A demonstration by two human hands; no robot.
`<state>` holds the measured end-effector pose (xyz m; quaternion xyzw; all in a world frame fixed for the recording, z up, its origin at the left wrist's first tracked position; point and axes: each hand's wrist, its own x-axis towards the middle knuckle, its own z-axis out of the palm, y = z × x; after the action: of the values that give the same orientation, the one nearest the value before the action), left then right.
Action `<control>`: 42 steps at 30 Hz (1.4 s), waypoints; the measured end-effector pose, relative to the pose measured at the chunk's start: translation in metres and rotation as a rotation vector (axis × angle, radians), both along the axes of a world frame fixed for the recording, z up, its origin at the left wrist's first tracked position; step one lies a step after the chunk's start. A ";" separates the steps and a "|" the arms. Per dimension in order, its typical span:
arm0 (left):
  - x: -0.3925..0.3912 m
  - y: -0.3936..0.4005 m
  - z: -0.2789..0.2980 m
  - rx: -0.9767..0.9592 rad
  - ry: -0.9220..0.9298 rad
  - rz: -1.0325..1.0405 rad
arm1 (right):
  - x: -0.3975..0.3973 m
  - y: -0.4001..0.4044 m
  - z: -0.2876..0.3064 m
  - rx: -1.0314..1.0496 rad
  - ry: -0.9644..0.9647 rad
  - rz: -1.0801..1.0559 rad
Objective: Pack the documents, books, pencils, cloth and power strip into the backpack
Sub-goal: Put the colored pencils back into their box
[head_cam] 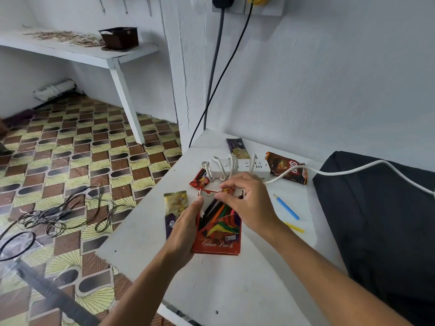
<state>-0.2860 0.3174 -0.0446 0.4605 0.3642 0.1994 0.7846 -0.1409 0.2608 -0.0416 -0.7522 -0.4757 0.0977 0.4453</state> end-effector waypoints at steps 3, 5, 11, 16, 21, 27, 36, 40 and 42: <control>-0.002 -0.001 0.001 0.002 -0.018 -0.003 | -0.003 -0.002 -0.002 0.030 -0.158 -0.003; -0.003 -0.001 0.003 0.023 -0.038 -0.026 | -0.007 -0.006 -0.001 0.001 -0.247 0.025; -0.003 -0.003 -0.001 0.036 -0.008 -0.059 | 0.001 -0.015 0.007 -0.067 -0.133 0.140; -0.001 -0.001 -0.005 0.027 0.025 -0.067 | 0.035 -0.025 0.017 -0.157 -0.166 -0.116; 0.002 0.000 -0.006 0.047 0.022 -0.082 | 0.051 -0.038 0.010 -0.846 -0.361 -0.057; 0.006 -0.001 -0.008 0.065 0.058 -0.092 | 0.054 -0.041 -0.003 -0.914 -0.406 -0.028; 0.006 0.001 -0.011 0.075 0.086 -0.108 | 0.044 -0.025 0.021 -0.022 -0.019 -0.131; 0.006 0.000 -0.011 0.078 0.106 -0.121 | 0.031 -0.015 0.046 0.191 0.482 -0.084; 0.006 -0.001 -0.010 0.040 0.090 -0.107 | 0.025 -0.012 0.046 0.144 0.577 -0.024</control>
<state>-0.2800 0.3168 -0.0550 0.5033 0.3701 0.1433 0.7676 -0.1160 0.2492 0.0046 -0.6654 -0.3264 0.2683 0.6154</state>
